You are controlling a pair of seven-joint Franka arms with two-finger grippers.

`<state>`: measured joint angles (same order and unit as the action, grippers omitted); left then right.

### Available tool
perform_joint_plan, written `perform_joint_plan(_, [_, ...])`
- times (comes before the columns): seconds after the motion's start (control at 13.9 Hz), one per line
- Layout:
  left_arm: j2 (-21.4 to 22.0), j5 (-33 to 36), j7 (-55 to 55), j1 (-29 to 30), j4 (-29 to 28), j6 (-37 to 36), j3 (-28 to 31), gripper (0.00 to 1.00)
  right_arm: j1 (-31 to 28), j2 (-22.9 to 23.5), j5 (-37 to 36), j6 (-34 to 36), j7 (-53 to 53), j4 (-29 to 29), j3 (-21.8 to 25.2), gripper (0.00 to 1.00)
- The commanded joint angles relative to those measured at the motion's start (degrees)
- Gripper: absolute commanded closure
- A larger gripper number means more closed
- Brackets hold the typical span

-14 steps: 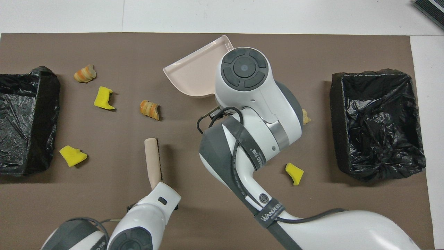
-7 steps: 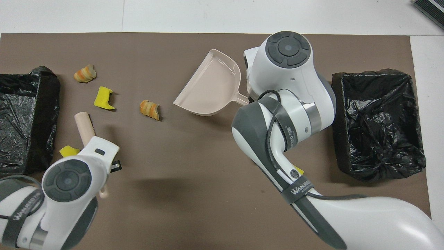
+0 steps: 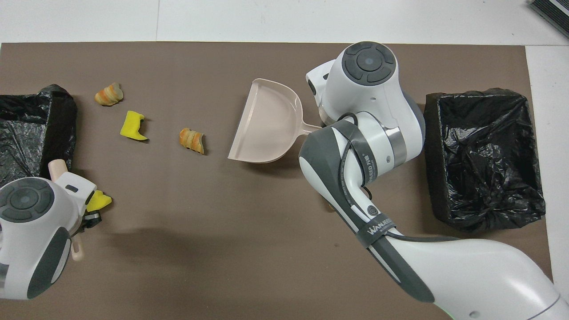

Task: Sweep and dump trash in bin
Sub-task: 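Sweep the yellow sponges into the dustpan with the brush in the left gripper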

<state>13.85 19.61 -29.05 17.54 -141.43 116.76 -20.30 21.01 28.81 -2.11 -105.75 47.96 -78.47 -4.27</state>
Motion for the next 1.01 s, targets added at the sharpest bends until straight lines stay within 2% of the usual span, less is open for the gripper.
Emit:
perform_joint_plan(0.0, [-0.5, 1.0, 0.0, -0.2, -2.4, 4.1, -0.8, 1.00, 0.4, 0.6, -1.0, -1.7, 4.3, 0.1, -0.5, 1.00])
perform_joint_plan(0.36, [-7.3, -7.5, 5.4, -1.1, 4.0, 9.3, -0.9, 1.00, -0.1, 1.3, -1.5, -3.4, 9.2, -0.2, -0.5, 1.00])
perform_joint_plan(0.58, [-15.9, -8.3, 5.6, -2.3, 12.1, 12.4, -0.9, 1.00, 0.1, 3.2, -2.1, -3.6, 9.8, 0.1, -0.5, 1.00])
perform_joint_plan(0.65, [-17.3, -8.3, 6.1, -2.3, 14.2, 12.8, -0.9, 1.00, 0.4, 4.1, -2.3, -3.8, 9.7, 0.2, -0.5, 1.00])
perform_joint_plan(0.79, [-20.3, -10.4, 11.8, -2.1, 18.7, 13.0, -0.9, 1.00, 0.7, 4.9, -2.1, -7.5, 9.4, 0.2, -0.5, 1.00])
perform_joint_plan(0.94, [-20.6, -12.7, 22.1, -1.9, 19.1, 13.6, -0.9, 1.00, 2.4, 5.3, -2.0, -9.1, 9.0, 0.1, -0.5, 1.00])
